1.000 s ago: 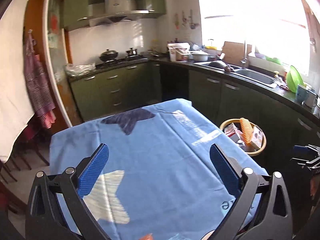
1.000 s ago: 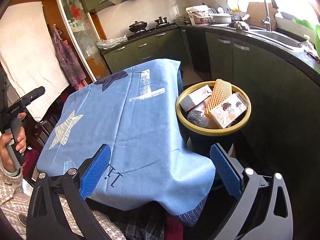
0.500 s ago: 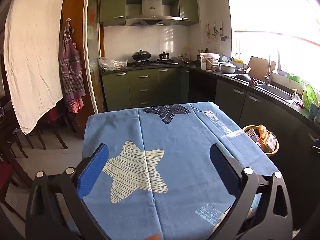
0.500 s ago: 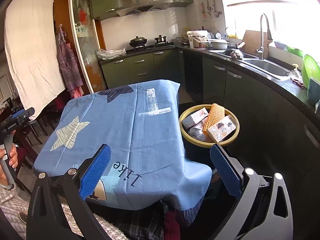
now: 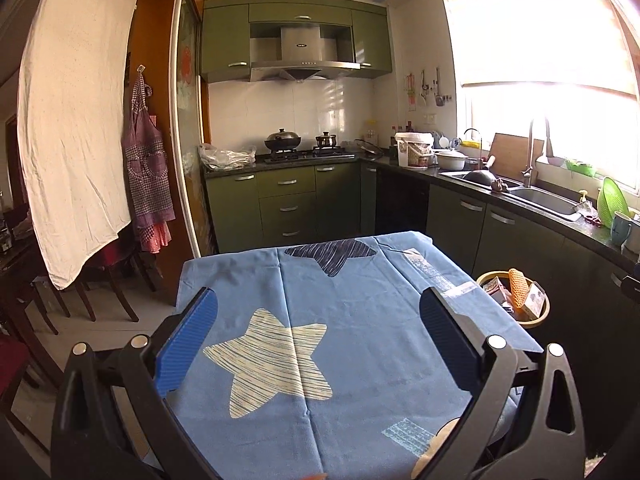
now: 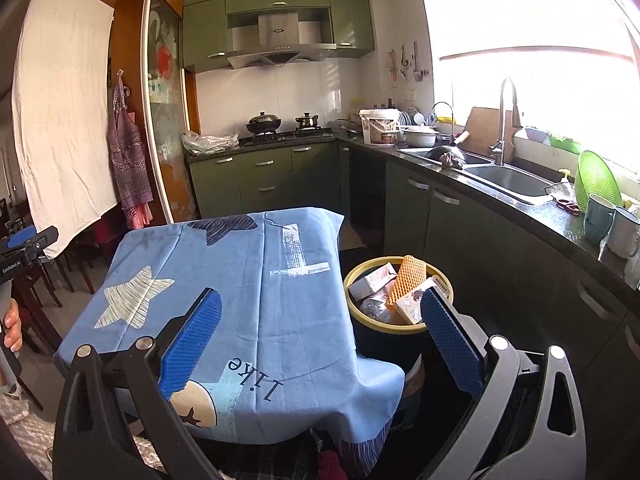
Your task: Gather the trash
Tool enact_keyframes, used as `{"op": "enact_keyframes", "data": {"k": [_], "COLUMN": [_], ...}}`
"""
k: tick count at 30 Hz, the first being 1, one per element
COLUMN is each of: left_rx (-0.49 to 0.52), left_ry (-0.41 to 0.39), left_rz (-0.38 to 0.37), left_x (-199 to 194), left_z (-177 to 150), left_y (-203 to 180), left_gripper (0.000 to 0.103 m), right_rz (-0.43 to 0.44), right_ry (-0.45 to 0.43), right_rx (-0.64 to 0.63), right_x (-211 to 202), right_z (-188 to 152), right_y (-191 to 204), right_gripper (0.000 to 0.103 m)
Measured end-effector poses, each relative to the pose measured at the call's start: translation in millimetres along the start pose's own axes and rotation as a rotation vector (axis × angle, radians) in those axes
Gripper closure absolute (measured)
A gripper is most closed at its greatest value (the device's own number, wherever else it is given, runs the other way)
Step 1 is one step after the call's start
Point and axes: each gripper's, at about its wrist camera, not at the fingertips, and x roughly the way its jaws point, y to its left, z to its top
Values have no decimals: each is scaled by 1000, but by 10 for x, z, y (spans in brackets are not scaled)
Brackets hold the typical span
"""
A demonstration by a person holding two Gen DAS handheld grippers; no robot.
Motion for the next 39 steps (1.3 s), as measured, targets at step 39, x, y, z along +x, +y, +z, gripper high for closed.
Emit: {"op": "enact_keyframes", "data": {"k": [39], "left_rx": [7], "left_ry": [5], "left_rz": [-3], "left_x": [13], "left_z": [-9], "left_y": [16], "left_gripper": [7], "right_rz": [-32], "right_ry": [12], "right_rx": [4], "right_x": [93], "right_z": [-46], "right_y": [-78], "right_gripper": [5]}}
